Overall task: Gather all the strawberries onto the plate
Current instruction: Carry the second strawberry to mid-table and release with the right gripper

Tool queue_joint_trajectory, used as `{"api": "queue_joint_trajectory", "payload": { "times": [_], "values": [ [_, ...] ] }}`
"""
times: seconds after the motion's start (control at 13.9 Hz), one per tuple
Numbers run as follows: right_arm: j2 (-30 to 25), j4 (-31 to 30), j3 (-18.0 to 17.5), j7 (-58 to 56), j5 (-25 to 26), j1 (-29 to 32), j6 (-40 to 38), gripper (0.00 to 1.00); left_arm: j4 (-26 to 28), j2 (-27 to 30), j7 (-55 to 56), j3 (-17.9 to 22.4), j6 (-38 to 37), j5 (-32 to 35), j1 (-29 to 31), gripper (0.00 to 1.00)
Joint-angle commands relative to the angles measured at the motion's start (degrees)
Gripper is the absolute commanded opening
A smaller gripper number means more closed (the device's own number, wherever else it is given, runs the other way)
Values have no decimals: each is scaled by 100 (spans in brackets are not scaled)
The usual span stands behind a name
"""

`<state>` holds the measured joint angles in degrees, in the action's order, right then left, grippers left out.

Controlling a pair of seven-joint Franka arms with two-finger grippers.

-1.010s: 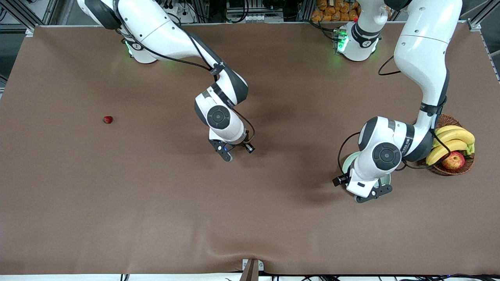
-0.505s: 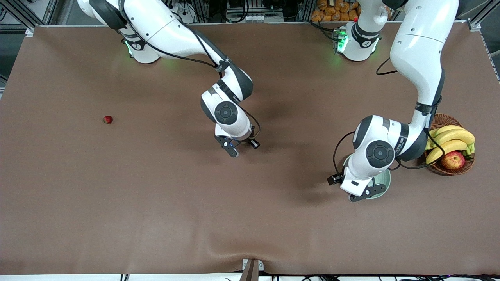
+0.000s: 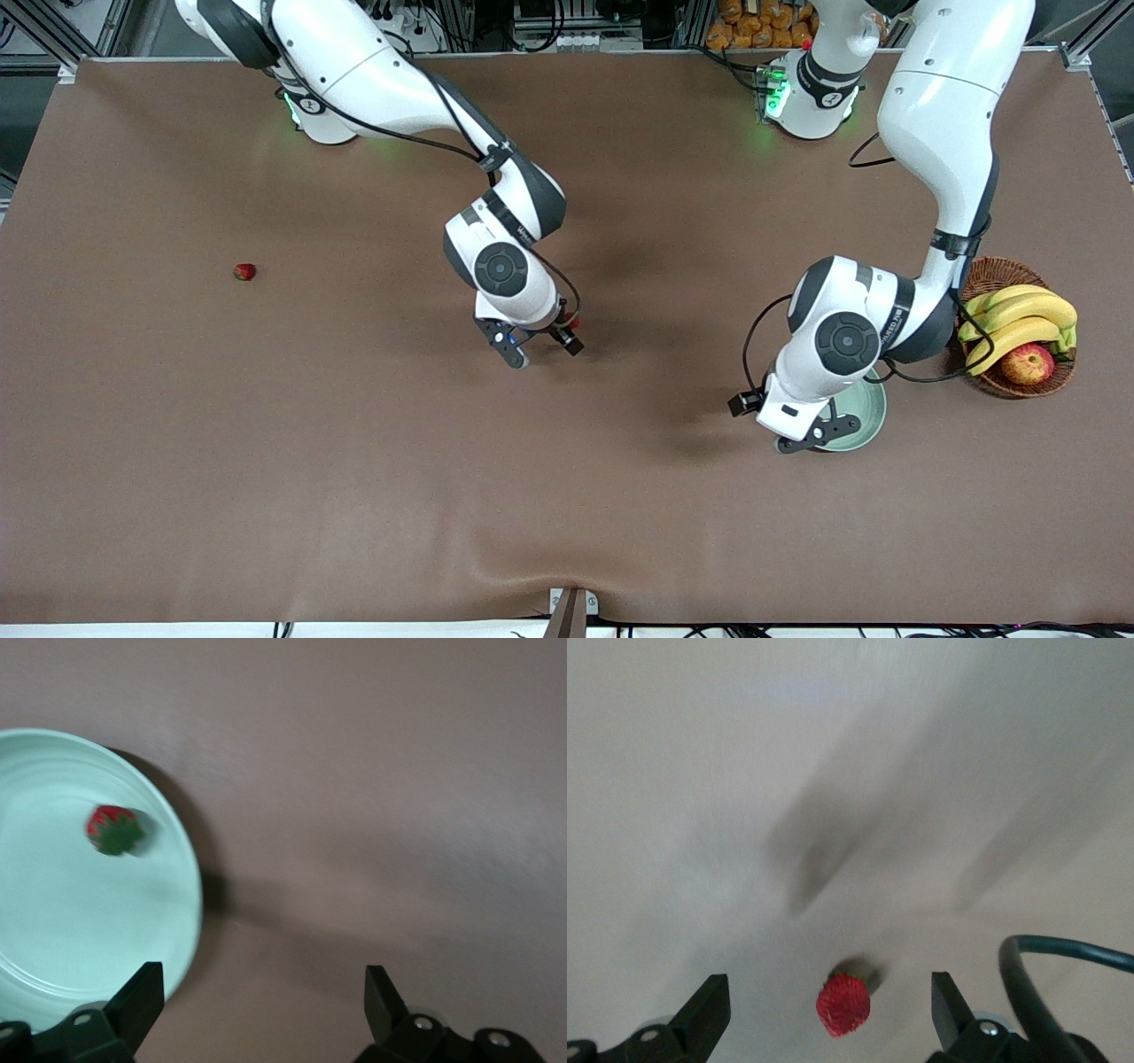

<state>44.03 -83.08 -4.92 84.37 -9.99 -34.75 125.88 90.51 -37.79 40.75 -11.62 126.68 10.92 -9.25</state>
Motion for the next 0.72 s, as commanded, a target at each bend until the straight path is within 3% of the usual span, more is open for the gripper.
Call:
{"api": "queue_joint_trajectory", "payload": {
  "times": [0.0, 0.22, 0.65],
  "values": [
    [-157, 301, -70, -419, 76, 520, -625, 100, 107, 70, 197, -95, 85, 95, -234, 100],
    [-394, 301, -70, -1429, 67, 1170, -1038, 100, 90, 26, 232, -95, 146, 16, -630, 100],
    [-860, 231, -62, -3335, 93, 2260, -2093, 100, 54, -255, 1601, -104, 665, -116, -1991, 100]
  ]
}}
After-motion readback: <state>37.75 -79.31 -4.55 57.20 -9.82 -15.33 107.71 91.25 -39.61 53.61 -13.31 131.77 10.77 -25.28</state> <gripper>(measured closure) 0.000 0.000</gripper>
